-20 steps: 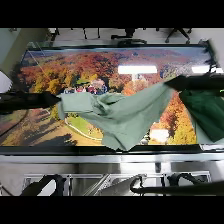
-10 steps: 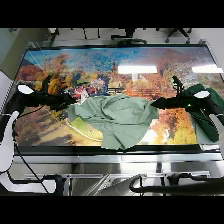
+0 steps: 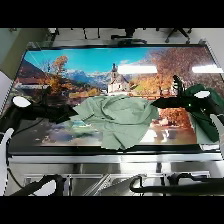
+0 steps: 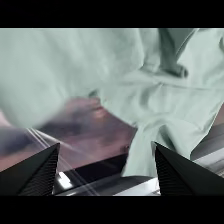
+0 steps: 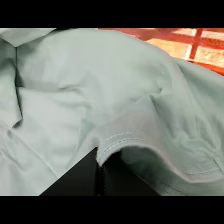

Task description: Fold the shirts.

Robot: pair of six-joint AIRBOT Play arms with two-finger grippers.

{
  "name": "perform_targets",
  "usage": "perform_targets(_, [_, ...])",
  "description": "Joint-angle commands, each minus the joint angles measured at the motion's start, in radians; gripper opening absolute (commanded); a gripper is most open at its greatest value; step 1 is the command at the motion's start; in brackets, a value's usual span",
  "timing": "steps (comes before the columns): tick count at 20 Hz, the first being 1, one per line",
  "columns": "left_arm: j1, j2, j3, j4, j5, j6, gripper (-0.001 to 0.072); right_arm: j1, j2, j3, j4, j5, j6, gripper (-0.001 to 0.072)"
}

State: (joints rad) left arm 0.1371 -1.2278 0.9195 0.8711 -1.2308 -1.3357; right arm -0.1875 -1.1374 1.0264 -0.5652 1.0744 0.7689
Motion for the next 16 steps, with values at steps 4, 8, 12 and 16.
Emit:
perform_targets(4, [-0.033, 0.26, -0.289, -0.129, 0.106, -0.019, 0.0641, 0.0, 0.002, 0.001, -0.002, -0.001, -0.001, 0.0021])
perform_targets(8, [-0.292, 0.28, -0.42, -0.197, 0.45, -0.045, 0.0641, 0.0, 0.002, 0.001, 0.001, 0.0, -0.014, 0.002])
perform_targets(12, [-0.447, 0.076, -0.39, -0.228, 0.581, -0.046, 0.0641, 0.0, 0.002, 0.001, 0.002, 0.023, -0.014, 0.0021])
perform_targets(16, [-0.457, -0.108, -0.264, -0.227, 0.593, -0.045, 0.0641, 0.0, 0.003, 0.001, 0.002, 0.033, -0.014, 0.0021])
